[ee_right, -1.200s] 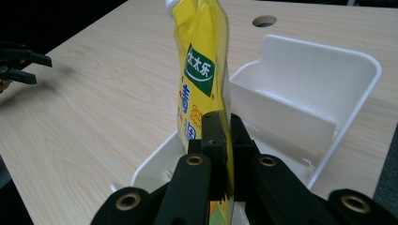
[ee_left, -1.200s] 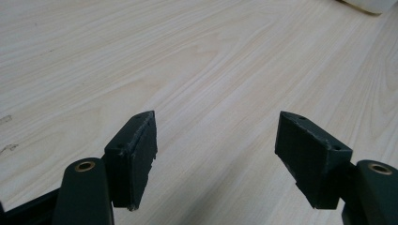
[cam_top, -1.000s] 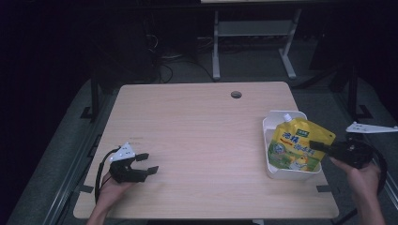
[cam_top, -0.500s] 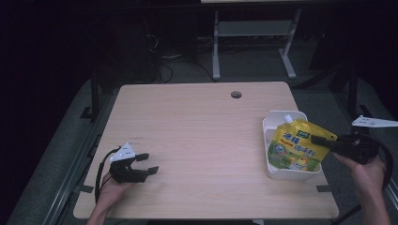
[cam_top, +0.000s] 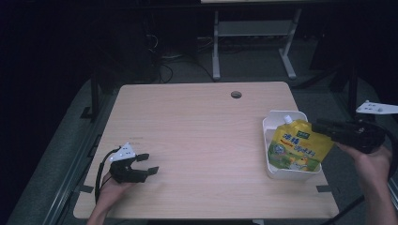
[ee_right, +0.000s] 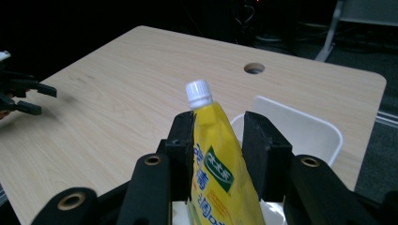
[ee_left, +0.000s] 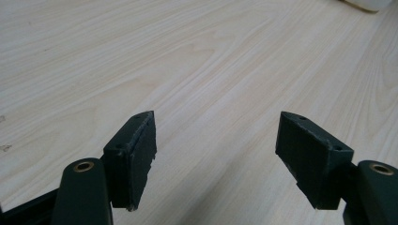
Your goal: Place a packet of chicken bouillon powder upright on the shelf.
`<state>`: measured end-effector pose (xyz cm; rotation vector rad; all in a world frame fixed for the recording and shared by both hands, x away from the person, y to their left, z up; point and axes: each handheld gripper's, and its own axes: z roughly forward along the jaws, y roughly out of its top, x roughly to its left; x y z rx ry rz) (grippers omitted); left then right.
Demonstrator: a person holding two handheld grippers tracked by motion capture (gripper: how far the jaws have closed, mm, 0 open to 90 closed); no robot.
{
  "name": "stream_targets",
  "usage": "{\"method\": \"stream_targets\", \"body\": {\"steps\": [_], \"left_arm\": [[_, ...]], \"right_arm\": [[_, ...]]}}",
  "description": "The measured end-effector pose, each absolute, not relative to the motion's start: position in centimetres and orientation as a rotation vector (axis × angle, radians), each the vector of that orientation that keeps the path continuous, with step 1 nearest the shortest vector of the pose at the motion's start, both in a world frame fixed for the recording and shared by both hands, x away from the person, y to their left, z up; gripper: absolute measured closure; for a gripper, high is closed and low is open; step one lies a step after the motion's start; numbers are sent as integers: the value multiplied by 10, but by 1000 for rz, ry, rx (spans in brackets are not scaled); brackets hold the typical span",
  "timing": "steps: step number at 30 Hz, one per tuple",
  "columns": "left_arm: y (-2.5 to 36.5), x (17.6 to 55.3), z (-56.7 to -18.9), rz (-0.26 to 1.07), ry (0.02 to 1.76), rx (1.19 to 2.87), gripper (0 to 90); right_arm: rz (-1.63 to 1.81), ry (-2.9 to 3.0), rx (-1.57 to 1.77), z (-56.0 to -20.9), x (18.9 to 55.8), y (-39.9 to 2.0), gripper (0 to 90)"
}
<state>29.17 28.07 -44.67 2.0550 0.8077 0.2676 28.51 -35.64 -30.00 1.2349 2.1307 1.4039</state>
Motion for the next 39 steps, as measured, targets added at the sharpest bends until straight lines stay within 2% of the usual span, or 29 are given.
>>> {"method": "stream_targets", "body": {"steps": [13,39], "left_arm": [[281,291,-446,270,808,2058,279],[282,290,-446,270,807,2054,275]], "right_arm": [[1387,2206,1139,-289,285,-327,614],[1386,2379,1059,-315,294,-255,461]]}}
